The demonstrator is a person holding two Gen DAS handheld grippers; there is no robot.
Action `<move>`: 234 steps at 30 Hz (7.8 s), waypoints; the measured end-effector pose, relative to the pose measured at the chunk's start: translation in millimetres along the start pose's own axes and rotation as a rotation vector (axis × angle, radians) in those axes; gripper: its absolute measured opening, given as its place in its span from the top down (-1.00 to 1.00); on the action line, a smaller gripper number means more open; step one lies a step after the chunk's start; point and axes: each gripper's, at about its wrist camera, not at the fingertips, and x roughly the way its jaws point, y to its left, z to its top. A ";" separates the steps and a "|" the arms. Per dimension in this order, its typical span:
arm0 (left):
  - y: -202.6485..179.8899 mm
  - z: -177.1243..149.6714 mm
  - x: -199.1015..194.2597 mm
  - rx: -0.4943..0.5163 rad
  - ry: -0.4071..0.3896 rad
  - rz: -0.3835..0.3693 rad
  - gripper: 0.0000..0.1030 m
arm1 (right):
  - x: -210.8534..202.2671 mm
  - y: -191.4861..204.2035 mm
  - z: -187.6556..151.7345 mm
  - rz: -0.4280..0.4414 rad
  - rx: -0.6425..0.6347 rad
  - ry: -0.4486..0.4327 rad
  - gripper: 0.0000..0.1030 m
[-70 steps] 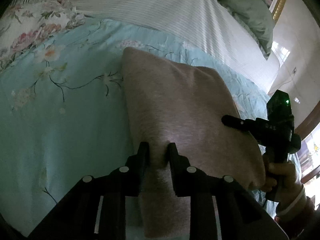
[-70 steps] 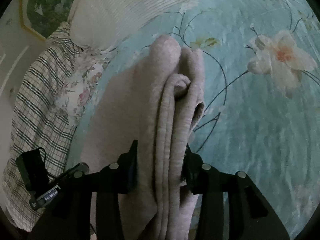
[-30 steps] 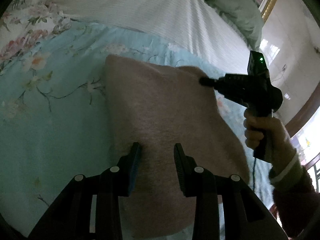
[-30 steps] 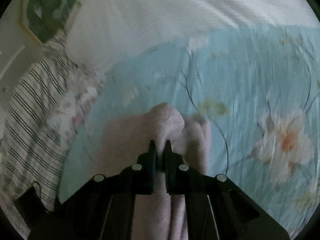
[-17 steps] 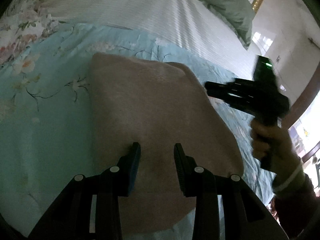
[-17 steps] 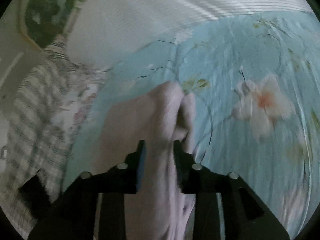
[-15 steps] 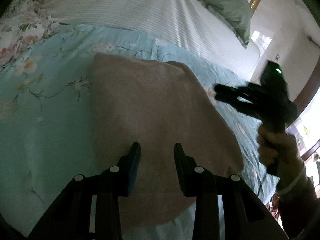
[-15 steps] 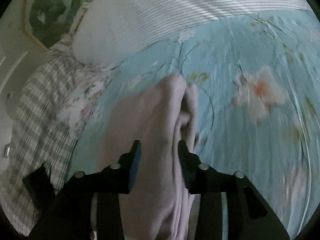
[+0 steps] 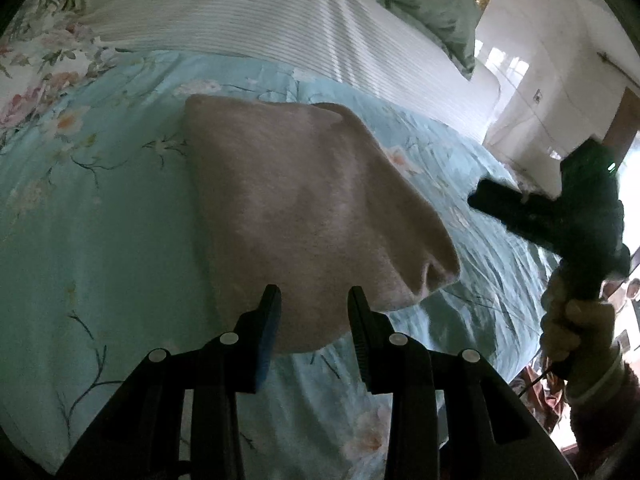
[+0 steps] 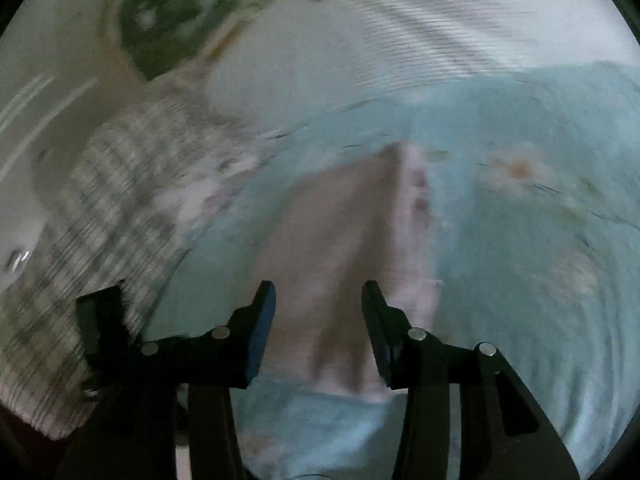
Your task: Fold small clothes
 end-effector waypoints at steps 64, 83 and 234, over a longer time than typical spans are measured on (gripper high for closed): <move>4.4 -6.6 -11.9 -0.074 -0.003 0.135 -0.50 | 9.7 -20.1 -7.0 -0.263 0.044 0.057 0.17; -13.0 -58.1 -33.8 -0.064 0.042 0.288 -0.67 | -50.4 8.4 -71.3 -0.322 0.041 0.067 -0.64; -33.4 0.9 -25.5 0.058 0.033 0.562 -0.77 | 1.6 50.0 -36.0 -0.343 -0.203 0.142 -0.92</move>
